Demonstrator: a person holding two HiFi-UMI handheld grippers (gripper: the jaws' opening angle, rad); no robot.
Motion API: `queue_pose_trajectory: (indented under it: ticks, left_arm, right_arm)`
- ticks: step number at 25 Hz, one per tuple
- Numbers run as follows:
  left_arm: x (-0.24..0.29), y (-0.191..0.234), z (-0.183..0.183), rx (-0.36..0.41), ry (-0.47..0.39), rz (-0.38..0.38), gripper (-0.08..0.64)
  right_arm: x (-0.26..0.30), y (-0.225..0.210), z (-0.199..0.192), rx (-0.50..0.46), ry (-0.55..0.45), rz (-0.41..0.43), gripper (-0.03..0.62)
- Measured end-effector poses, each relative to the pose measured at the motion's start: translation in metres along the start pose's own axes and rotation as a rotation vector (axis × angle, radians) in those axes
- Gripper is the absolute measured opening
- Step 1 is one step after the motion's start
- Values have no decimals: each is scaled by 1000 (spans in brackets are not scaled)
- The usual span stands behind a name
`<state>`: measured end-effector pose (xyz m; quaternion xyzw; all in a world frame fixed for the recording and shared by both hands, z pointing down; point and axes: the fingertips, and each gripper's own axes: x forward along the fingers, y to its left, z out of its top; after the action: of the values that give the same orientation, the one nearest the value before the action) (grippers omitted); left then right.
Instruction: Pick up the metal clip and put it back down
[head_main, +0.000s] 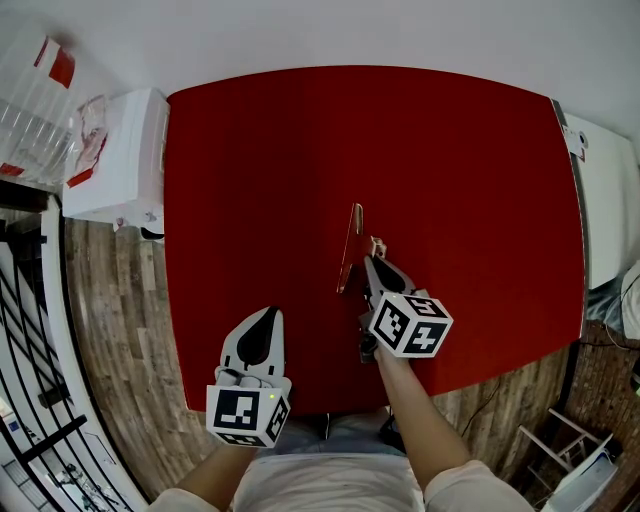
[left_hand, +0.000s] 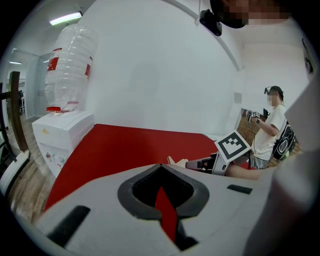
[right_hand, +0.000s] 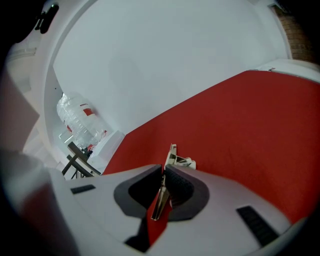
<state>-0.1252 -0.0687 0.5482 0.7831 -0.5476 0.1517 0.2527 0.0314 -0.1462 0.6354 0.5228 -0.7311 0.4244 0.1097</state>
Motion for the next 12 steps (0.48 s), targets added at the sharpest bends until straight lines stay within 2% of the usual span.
queue_pose_trajectory:
  ticks: [12]
  left_arm:
    - [3, -1, -2, -1, 4, -1, 5]
  right_arm:
    - [3, -16, -4, -48, 17, -65, 34]
